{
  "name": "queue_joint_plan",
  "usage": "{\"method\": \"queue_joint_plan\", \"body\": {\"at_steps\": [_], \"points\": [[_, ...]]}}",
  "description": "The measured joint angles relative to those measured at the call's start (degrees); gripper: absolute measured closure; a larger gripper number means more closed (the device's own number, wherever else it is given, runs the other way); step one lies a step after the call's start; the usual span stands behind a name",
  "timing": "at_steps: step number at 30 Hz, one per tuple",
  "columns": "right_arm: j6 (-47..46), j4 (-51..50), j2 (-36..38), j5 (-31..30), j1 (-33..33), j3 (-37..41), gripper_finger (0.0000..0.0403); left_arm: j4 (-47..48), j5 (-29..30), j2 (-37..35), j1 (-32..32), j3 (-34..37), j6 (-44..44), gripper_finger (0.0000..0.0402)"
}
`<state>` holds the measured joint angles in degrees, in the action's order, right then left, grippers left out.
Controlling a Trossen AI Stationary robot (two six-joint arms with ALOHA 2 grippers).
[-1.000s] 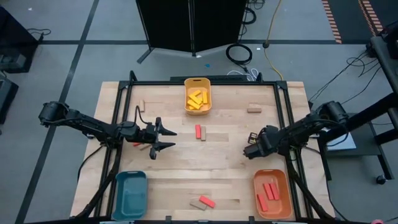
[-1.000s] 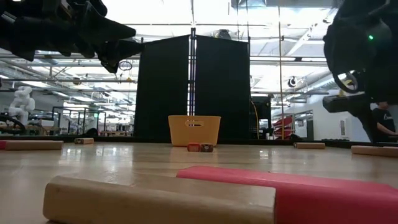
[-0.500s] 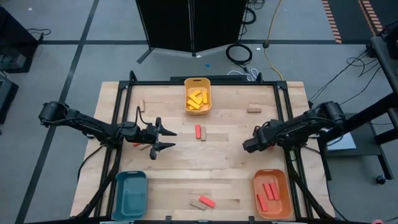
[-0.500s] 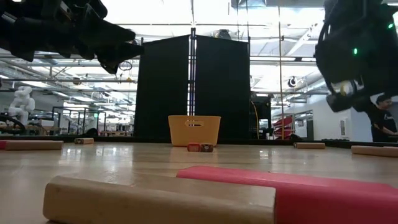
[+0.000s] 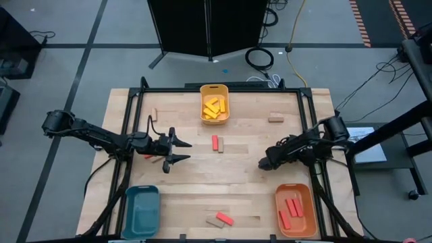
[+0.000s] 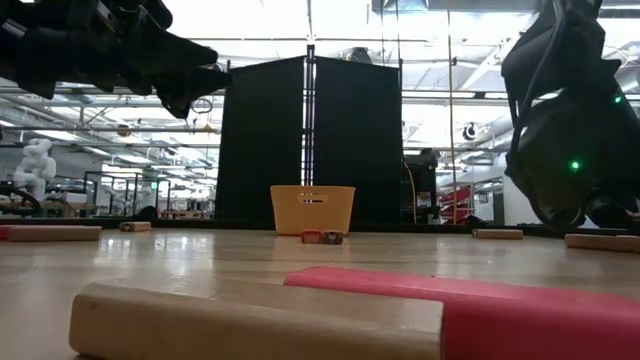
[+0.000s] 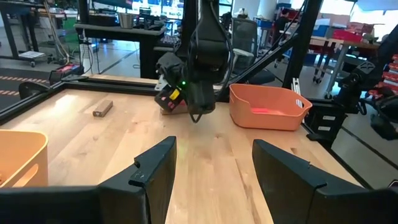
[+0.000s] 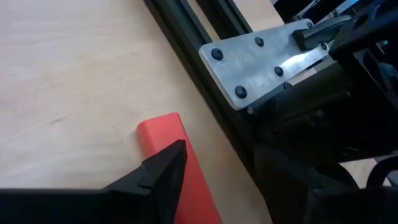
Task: Sort blocks
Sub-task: Adjust the orange block, then put the orange block into the orange bin
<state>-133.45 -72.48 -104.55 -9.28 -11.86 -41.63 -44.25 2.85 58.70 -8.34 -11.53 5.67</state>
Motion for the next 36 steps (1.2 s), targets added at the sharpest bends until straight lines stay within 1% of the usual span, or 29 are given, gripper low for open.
{"method": "queue_joint_plan", "body": {"at_steps": [3, 8, 16, 18, 22, 25, 32, 34, 36], "points": [[-0.3, 0.2, -0.3, -0.1, 0.0, -0.5, 0.0219, 0.1, 0.0, 0.0, 0.0, 0.0, 0.0, 0.0194], [0.1, -0.4, 1.3, -1.7, 0.1, -4.7, 0.0219, 0.2, 0.0, 0.0, 0.0, 0.0, 0.0, 0.0194], [2.8, 2.4, 2.8, -8.7, 1.2, -8.5, 0.0218, 0.2, 0.2, 0.0, 0.0, 0.0, 0.0, 0.0194], [4.7, 3.9, 2.8, -10.1, 1.8, -9.1, 0.0218, 0.2, 0.3, 0.0, 0.0, 0.0, 0.0, 0.0194], [9.3, 5.1, 2.8, -11.0, 3.4, -10.8, 0.0218, 0.2, 0.3, 0.0, 0.0, 0.0, 0.0, 0.0194], [11.5, 4.1, 2.8, -11.8, 4.1, -12.8, 0.0218, 0.2, 0.3, 0.0, 0.0, 0.0, 0.0, 0.0194], [18.8, -0.1, 2.8, -16.8, 6.8, -18.2, 0.0218, 0.2, 0.5, 0.0, 0.0, 0.0, 0.0, 0.0194], [22.2, -0.1, 2.8, -17.1, 8.4, -19.0, 0.0218, 0.2, 0.5, 0.0, 0.0, 0.0, 0.0, 0.0194], [25.4, 0.0, 2.8, -16.0, 9.8, -19.2, 0.0218, 0.2, 0.5, 0.0, 0.0, 0.0, 0.0, 0.0194]]}}
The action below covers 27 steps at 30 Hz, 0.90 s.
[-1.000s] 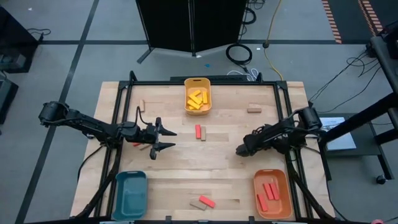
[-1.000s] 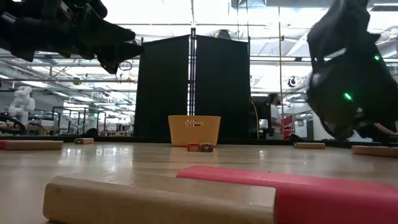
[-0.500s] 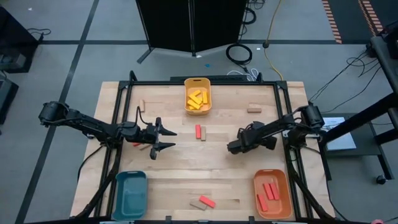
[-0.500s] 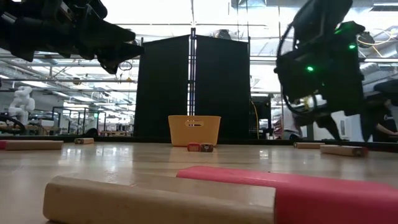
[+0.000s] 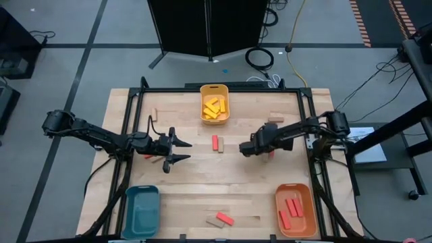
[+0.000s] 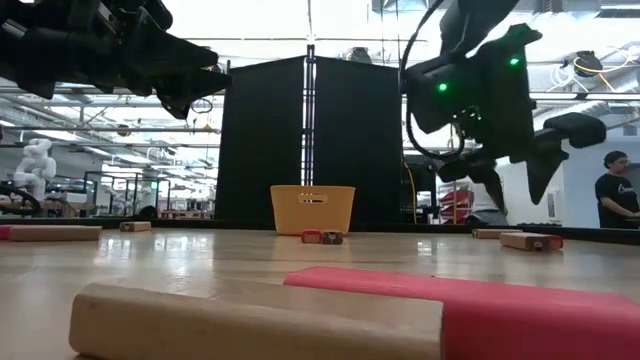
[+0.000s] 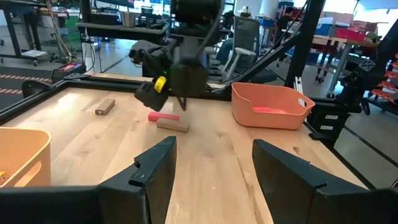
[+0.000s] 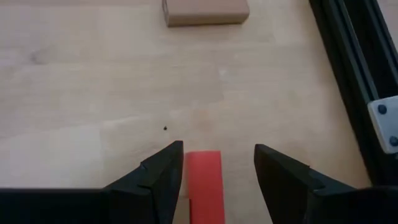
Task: Sort blocks
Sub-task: Put the orange block into the orange bin
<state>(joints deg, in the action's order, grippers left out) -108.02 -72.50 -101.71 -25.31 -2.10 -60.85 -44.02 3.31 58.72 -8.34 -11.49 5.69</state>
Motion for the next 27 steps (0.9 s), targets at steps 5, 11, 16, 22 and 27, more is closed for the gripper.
{"method": "queue_joint_plan", "body": {"at_steps": [5, 11, 16, 22, 27], "points": [[5.9, 1.9, 0.0, 2.0, 3.1, 1.4, 0.0218, 0.0, 0.0, 0.0, 0.0, 0.0, 0.0, 0.0194], [12.7, 7.8, 0.1, 5.1, 5.6, 4.3, 0.0218, 0.0, 0.0, 0.0, 0.0, 0.0, 0.0, 0.0194], [14.8, 15.9, 3.0, 7.6, 6.3, 9.2, 0.0218, 0.1, 0.0, 0.0, 0.0, 0.0, 0.0, 0.0194], [15.7, 25.4, 8.3, 8.5, 5.9, 15.7, 0.0218, 0.6, 0.0, 0.0, 0.0, 0.0, 0.0, 0.0194], [14.0, 28.6, 10.5, 8.6, 4.6, 18.7, 0.0223, 0.6, 0.0, 0.0, 0.0, 0.0, 0.0, 0.0194]]}}
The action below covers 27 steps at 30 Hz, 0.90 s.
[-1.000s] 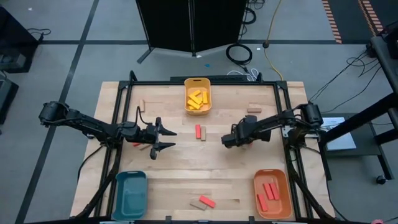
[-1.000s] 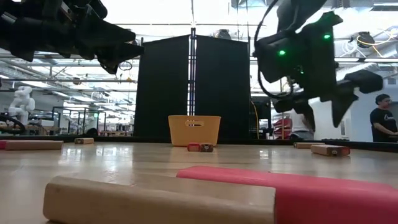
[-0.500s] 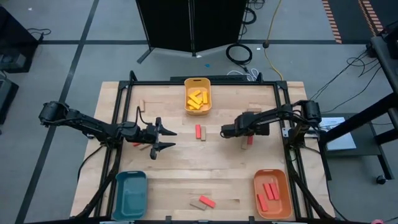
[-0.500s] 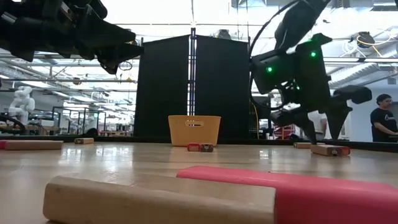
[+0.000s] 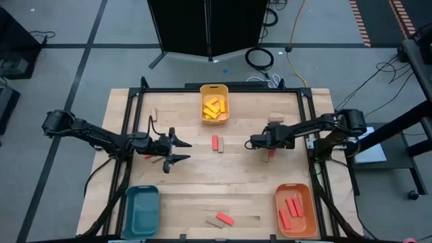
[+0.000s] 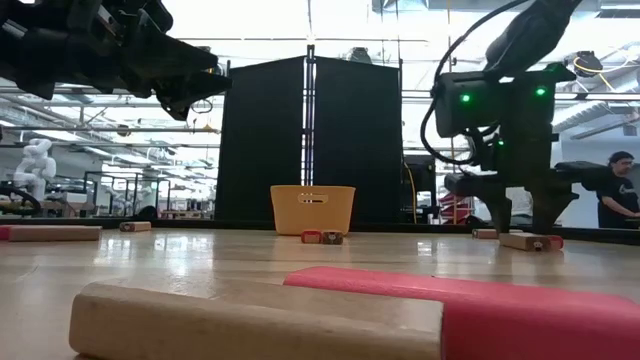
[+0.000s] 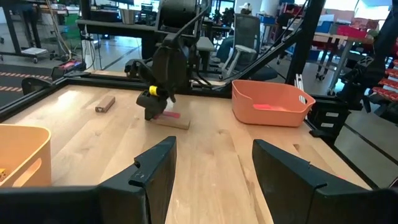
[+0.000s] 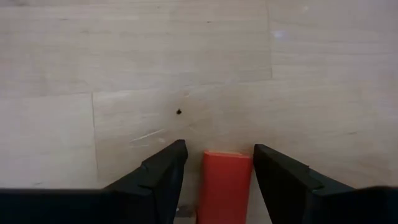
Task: Sort blocks
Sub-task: Put the orange block into the orange bin
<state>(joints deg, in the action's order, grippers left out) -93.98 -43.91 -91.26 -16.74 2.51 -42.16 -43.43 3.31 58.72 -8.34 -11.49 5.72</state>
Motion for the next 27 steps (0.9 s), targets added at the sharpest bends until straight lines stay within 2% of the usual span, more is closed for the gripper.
{"method": "queue_joint_plan", "body": {"at_steps": [3, 10, 17, 27], "points": [[-1.1, 0.2, 0.3, 0.2, -1.2, 0.4, 0.0250, 0.0, 0.0, 0.0, 0.0, 0.0, 0.0, 0.0194], [-2.0, -0.5, 0.3, 0.3, -2.7, 0.5, 0.0345, 0.0, 0.0, 0.0, 0.0, 0.0, 0.0, 0.0194], [-2.0, -2.7, 3.0, -1.9, -2.8, 0.4, 0.0346, 0.0, 0.0, 0.0, 0.0, 0.0, 0.0, 0.0194], [-1.3, -11.0, 12.1, -6.4, -2.6, -0.2, 0.0341, 0.1, 0.0, 0.0, 0.0, 0.0, 0.0, 0.0194]]}}
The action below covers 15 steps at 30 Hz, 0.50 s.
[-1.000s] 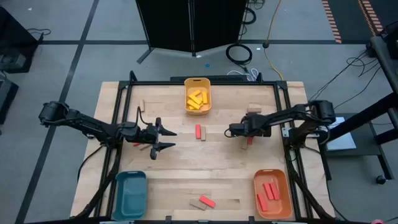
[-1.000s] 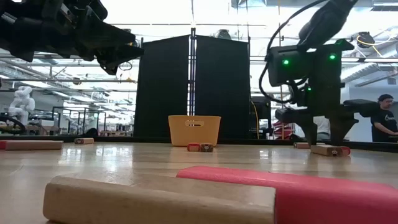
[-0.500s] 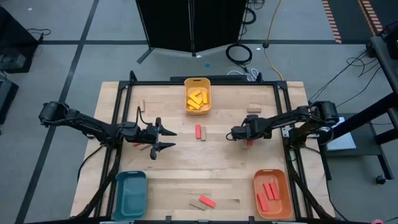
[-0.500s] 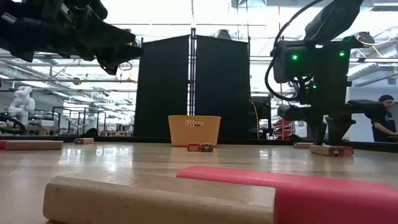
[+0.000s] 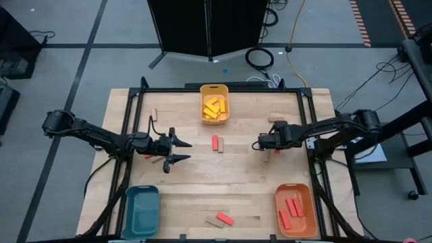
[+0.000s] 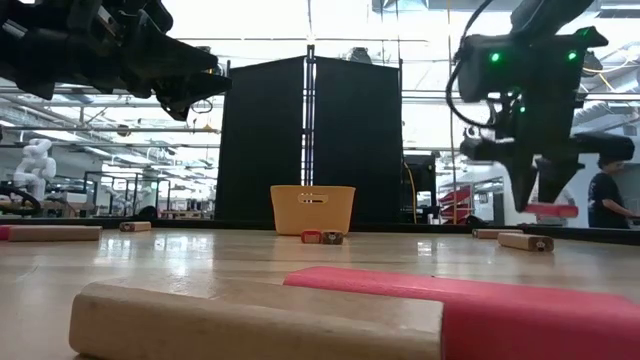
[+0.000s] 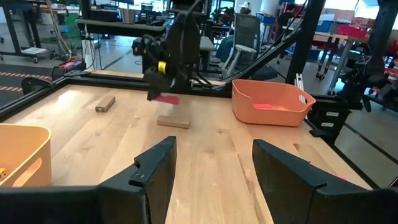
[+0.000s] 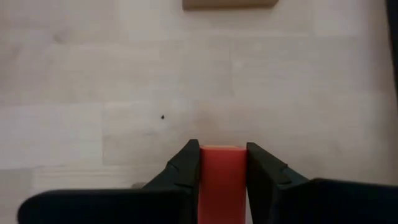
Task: Sort blocks
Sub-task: Put the orange block into the orange bin
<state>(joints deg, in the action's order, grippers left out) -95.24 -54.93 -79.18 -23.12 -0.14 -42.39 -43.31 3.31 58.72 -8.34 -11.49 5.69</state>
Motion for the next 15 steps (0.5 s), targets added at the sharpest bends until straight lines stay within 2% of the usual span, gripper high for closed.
{"method": "queue_joint_plan", "body": {"at_steps": [7, 11, 15], "points": [[4.2, 4.9, 8.5, -0.5, -0.3, -0.1, 0.0342, 0.1, 0.2, 0.0, 0.0, 0.0, 0.0, 0.0194], [8.8, 16.3, 10.7, -0.1, -1.9, -0.1, 0.0342, 0.2, 0.7, 0.0, 0.0, 0.0, -0.1, 0.0194], [13.5, 30.4, 10.8, 4.3, -4.7, -0.1, 0.0342, 0.2, 0.7, 0.0, 0.0, 0.0, -0.1, 0.0194]]}}
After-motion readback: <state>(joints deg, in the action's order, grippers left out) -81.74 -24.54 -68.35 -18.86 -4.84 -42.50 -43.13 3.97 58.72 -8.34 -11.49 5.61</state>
